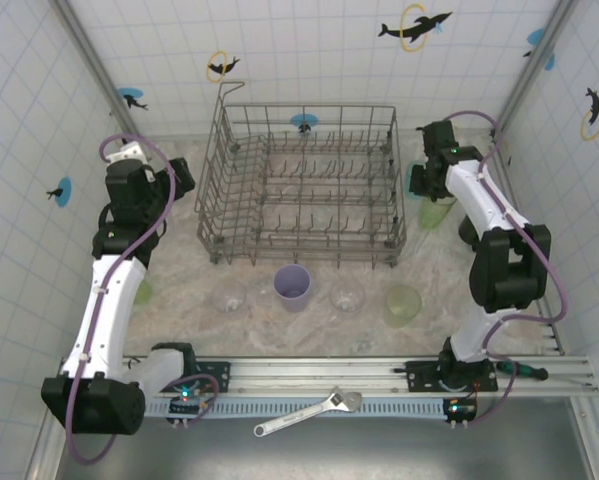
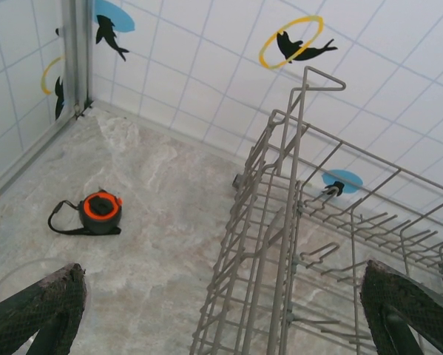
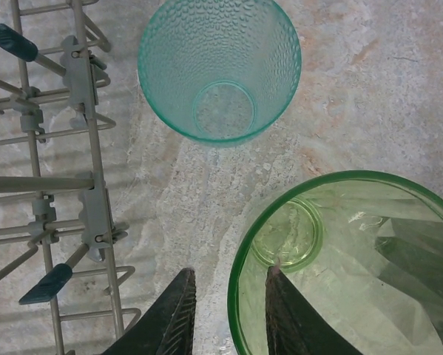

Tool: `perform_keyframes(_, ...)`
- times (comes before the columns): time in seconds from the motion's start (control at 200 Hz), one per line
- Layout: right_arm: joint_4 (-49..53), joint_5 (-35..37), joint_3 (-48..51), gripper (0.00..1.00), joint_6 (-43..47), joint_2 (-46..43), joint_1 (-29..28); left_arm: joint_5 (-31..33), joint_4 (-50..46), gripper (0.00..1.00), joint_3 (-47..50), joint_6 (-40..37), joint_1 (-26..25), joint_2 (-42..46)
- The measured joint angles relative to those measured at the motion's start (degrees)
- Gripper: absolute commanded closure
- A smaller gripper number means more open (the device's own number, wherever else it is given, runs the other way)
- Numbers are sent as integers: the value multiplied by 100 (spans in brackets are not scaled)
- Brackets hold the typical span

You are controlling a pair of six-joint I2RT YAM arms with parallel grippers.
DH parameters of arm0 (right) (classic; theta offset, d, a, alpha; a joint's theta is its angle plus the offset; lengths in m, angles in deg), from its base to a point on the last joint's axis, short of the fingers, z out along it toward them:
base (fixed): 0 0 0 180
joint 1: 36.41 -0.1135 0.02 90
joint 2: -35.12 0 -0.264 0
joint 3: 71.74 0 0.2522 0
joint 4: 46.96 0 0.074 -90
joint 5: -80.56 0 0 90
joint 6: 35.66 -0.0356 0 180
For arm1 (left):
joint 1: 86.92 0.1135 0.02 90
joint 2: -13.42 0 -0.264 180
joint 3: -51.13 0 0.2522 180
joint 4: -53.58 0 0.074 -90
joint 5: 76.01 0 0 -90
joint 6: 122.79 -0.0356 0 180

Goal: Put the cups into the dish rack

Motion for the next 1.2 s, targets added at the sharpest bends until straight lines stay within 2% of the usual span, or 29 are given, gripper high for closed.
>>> perform_keyframes(0.16,7,0,0,80,-20,109,2,-42,4,2,98,0,0,-2)
perform_keyframes(0.335,17,28,-2,100,-20,136,2,-44,4,3,114,0,0,-2)
perform_keyframes(0.781,216,149,-188,100,46,131,50,-149,4,2,122,94,0,0)
perform_keyframes(1.201,931,313,-1899,100,271,127,249,-245,-96,2,-17,278,0,-9)
